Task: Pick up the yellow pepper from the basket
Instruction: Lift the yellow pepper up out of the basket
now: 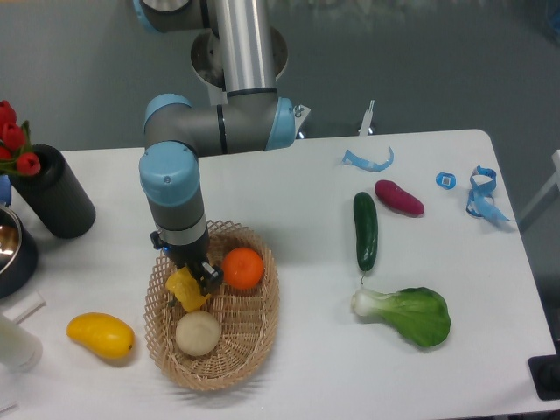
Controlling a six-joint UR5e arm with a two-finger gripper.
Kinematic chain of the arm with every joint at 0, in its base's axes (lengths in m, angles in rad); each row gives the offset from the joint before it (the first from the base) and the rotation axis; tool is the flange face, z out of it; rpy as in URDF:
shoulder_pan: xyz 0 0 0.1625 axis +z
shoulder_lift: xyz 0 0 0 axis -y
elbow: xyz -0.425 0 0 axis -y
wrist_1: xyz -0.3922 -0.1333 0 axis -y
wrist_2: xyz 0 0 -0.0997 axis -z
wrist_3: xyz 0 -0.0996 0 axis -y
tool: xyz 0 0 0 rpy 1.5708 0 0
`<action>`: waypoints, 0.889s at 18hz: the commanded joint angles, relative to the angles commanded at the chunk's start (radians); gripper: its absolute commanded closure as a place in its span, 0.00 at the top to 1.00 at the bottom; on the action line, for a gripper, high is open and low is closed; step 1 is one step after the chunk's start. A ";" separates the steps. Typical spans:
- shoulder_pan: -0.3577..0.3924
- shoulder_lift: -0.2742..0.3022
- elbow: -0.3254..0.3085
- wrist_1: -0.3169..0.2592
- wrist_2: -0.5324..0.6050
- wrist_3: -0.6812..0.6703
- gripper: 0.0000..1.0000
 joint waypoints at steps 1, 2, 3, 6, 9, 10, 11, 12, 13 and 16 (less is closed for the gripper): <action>0.015 0.020 0.018 0.002 0.000 -0.003 0.32; 0.026 0.035 0.040 0.003 -0.011 -0.009 0.32; 0.043 0.038 0.064 0.003 -0.043 -0.021 0.32; 0.112 0.043 0.147 0.005 -0.168 -0.058 0.32; 0.163 0.046 0.209 0.005 -0.213 -0.072 0.32; 0.179 0.046 0.230 0.005 -0.231 -0.080 0.32; 0.196 0.046 0.252 0.005 -0.248 -0.090 0.32; 0.215 0.045 0.272 0.005 -0.264 -0.095 0.32; 0.233 0.042 0.290 0.005 -0.282 -0.097 0.31; 0.265 0.026 0.322 0.003 -0.317 -0.095 0.31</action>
